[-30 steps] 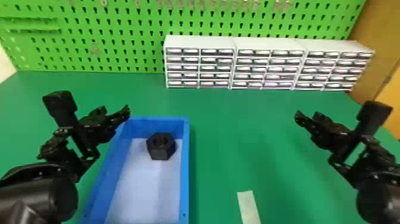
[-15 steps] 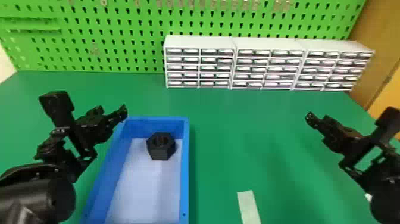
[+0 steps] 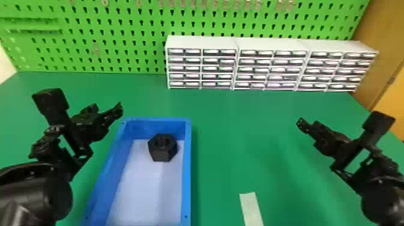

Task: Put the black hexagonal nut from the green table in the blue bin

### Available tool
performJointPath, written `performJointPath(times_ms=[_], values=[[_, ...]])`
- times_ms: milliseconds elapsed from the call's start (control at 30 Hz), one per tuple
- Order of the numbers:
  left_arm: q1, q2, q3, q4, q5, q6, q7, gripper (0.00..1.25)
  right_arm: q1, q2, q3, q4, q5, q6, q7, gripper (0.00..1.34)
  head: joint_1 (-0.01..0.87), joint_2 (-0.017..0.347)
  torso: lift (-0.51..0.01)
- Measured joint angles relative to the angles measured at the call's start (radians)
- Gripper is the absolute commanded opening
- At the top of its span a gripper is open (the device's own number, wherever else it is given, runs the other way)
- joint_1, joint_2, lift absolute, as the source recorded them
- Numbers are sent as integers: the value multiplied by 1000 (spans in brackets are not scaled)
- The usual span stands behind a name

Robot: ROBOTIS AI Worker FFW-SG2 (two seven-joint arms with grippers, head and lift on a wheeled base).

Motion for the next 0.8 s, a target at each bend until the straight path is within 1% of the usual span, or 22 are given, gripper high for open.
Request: performJointPath(times_ms=[167,367,800], values=[[2,0,-7,0,2,-1,0,795,-5,0,-3,5,11,-4,0,770,691,9,-97],[-2,2,-5,0,-2,-7,0,795,-12,17,-5,22,28,-9,9,770,691,9,-97],[1,3,-16,2,-10,-18,4,795,-22,15,11,34,47,-10,20,770,691,9,-97]])
